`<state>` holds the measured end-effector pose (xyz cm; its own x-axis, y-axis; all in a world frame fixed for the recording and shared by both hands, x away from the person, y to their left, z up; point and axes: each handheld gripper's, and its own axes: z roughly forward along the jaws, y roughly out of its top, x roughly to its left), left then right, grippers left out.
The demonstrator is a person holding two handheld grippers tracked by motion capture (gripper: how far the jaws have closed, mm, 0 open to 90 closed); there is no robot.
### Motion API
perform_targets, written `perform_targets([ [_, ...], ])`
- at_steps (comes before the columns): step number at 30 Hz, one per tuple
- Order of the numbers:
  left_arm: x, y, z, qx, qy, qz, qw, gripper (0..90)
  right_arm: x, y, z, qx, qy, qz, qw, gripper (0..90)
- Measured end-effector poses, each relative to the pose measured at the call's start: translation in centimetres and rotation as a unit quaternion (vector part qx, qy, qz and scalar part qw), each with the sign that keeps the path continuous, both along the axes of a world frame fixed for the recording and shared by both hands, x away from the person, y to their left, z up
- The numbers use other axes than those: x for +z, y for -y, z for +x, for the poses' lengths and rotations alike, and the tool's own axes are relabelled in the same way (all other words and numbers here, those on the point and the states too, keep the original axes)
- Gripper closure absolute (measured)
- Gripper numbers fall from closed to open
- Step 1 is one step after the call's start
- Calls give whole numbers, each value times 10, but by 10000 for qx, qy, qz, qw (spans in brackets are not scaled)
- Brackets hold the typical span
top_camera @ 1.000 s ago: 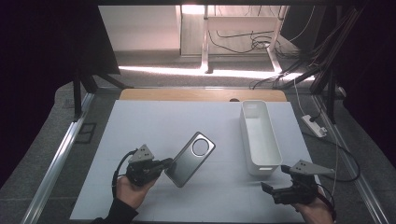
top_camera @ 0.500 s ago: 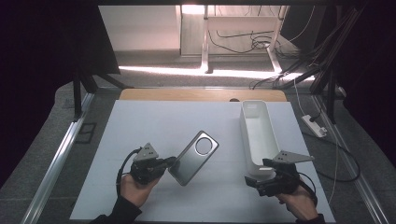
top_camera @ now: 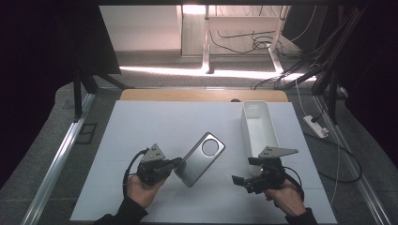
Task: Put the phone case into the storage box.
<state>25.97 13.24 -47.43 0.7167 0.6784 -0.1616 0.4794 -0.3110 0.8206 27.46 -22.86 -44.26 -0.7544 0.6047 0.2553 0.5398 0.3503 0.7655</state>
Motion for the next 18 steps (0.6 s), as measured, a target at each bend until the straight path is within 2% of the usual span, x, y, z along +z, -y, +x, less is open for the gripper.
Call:
perform_targets([
  [6, 0, 3, 0, -26, 40, 49, 10000, 894, 1, -14, 5, 20, -105, 155, 9998, 0],
  [13, 0, 8, -2, -61, 83, 86, 9999, 893, 1, -33, 10, 137, -183, 162, 9996, 0],
  [18, 1, 11, -3, -66, 118, 77, 9999, 893, 0, -45, 12, 242, -371, 176, 9989, 0],
])
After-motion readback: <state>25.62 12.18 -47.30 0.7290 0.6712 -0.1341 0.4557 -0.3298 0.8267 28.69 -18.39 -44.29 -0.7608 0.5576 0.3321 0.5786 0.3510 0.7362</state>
